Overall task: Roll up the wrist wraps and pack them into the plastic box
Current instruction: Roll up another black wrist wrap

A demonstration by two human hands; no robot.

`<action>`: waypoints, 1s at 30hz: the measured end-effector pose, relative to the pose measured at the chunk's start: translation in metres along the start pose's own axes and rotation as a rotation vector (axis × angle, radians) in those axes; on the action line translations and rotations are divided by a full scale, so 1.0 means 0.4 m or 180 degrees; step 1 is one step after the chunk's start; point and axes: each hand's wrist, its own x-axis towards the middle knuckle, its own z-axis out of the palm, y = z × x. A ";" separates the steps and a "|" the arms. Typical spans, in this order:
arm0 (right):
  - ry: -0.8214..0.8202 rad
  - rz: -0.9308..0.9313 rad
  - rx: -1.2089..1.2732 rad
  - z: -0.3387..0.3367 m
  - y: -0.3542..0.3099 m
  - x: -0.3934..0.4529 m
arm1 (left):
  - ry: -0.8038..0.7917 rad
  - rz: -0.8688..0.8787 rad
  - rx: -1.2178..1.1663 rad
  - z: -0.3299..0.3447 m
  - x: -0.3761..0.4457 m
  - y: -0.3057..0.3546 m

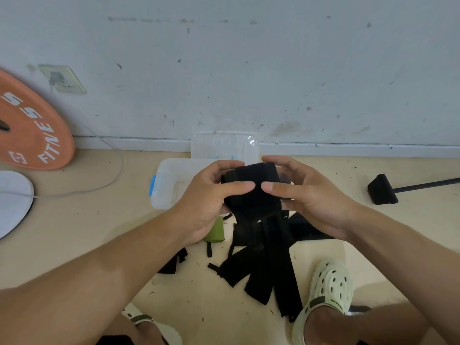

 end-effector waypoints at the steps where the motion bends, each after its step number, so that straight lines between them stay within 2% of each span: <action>1: -0.0087 0.0109 0.0048 -0.001 0.000 0.001 | 0.0000 0.0058 0.0052 0.000 -0.001 0.000; 3: -0.0195 0.0231 0.0031 0.000 0.003 0.002 | 0.0005 0.0135 0.0120 -0.001 -0.003 -0.001; 6: -0.0066 0.0148 0.0008 0.003 0.005 0.000 | 0.0048 0.0113 0.0058 0.001 -0.003 -0.001; 10: 0.0163 -0.0068 0.0020 0.000 0.006 0.000 | 0.0022 -0.0149 -0.0257 0.011 -0.004 -0.003; 16: 0.0239 -0.0220 -0.0038 0.004 0.011 0.001 | 0.0129 -0.0333 -0.0349 0.013 -0.003 -0.003; 24: 0.0324 -0.0538 -0.0188 0.013 0.013 -0.001 | -0.0032 -0.0584 -0.0413 0.018 -0.013 -0.005; 30: 0.0334 -0.0622 -0.0347 0.008 0.019 0.001 | -0.0143 -0.0570 -0.0430 0.017 -0.012 -0.002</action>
